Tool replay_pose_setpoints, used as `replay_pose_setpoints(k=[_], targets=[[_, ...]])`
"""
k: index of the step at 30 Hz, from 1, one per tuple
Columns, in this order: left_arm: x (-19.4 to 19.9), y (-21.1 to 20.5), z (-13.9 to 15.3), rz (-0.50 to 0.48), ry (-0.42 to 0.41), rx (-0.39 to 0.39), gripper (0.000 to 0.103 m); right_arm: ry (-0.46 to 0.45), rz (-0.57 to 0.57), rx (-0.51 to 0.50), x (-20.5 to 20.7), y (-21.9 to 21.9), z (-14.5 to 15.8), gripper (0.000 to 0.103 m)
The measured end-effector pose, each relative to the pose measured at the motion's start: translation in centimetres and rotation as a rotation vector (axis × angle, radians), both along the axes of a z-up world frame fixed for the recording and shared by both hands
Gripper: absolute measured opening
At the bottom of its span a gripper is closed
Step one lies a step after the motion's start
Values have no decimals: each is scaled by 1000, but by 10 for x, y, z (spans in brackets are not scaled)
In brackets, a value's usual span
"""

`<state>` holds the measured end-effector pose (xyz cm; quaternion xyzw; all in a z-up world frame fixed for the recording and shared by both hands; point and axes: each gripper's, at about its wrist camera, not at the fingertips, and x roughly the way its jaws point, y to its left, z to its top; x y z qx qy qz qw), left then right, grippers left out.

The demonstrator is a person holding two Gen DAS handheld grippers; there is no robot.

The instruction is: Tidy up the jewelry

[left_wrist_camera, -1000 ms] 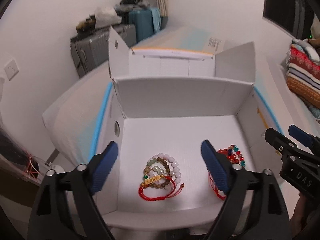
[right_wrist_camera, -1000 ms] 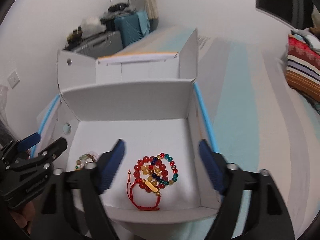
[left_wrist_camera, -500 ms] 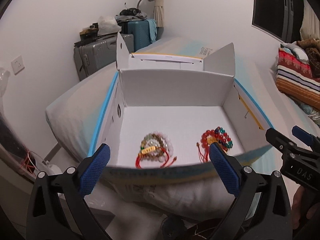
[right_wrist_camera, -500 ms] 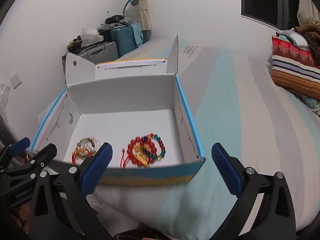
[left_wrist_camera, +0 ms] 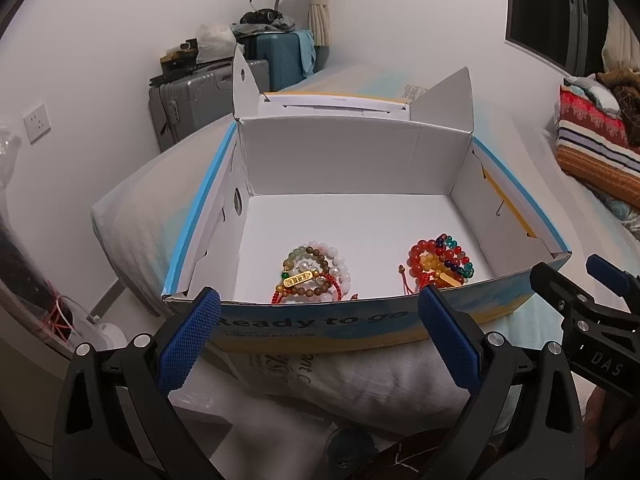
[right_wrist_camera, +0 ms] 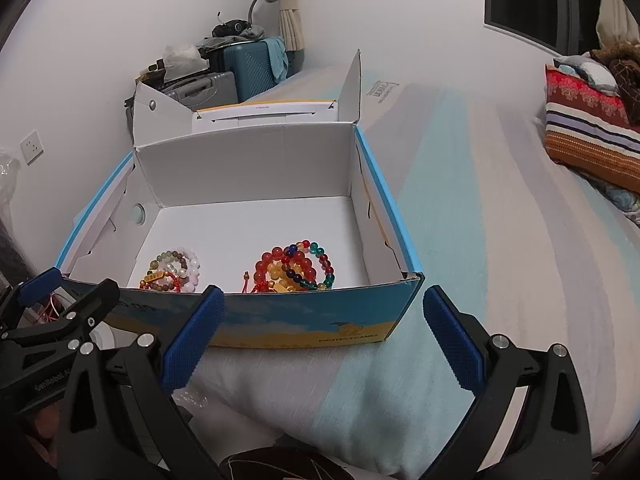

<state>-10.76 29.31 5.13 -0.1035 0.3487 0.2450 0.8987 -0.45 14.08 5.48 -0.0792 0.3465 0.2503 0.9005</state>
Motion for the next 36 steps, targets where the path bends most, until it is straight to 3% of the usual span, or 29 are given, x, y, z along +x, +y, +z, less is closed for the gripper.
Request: replay_pose_setpoints(k=[28, 36], targets=[[6, -11, -3, -11, 26, 23, 97, 22, -7, -12, 1, -1, -7, 95], [0, -8, 0, 1, 14, -5, 97, 24, -8, -10, 0, -2, -8, 95]])
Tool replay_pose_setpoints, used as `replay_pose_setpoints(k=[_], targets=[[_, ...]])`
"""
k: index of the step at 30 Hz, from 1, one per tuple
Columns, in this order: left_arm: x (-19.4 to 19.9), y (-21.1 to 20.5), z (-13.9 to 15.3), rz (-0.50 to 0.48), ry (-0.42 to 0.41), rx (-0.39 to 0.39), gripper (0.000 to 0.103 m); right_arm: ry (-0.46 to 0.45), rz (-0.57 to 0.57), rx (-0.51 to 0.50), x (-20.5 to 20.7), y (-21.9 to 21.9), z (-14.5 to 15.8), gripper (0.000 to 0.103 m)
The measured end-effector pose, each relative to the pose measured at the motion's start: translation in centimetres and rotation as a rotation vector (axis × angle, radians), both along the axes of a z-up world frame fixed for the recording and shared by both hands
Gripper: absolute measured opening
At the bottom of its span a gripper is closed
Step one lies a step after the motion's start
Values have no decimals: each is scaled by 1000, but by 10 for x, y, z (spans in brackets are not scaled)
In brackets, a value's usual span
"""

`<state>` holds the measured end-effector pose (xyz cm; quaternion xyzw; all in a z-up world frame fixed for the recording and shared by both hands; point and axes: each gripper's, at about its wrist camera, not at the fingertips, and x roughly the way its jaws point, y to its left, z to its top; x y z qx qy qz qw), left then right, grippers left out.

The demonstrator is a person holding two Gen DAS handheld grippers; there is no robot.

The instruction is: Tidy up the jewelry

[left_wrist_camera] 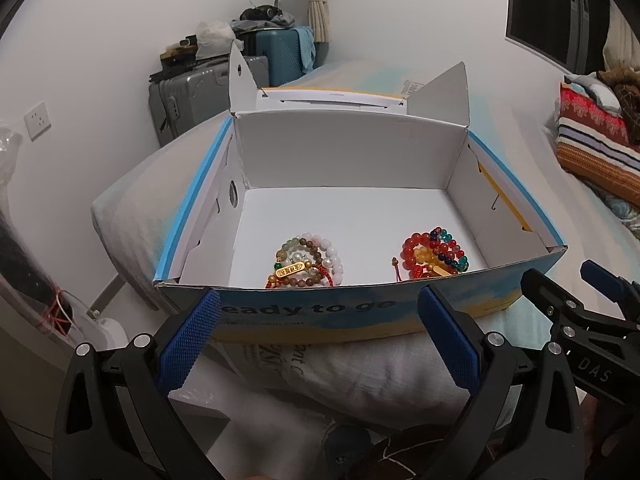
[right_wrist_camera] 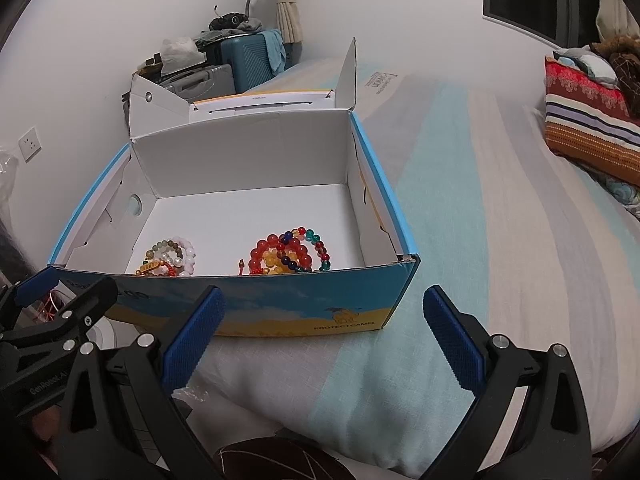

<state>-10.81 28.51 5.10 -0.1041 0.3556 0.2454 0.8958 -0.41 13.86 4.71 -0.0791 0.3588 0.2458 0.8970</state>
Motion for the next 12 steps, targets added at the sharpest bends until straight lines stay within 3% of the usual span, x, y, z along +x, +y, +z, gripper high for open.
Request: replay_pose_setpoints(k=[8, 12], targets=[[-4, -8, 5, -10, 1, 18, 97, 1, 3, 7, -2, -1, 0, 95], [-7, -6, 6, 2, -2, -9, 97, -2, 3, 10, -3, -2, 2, 95]])
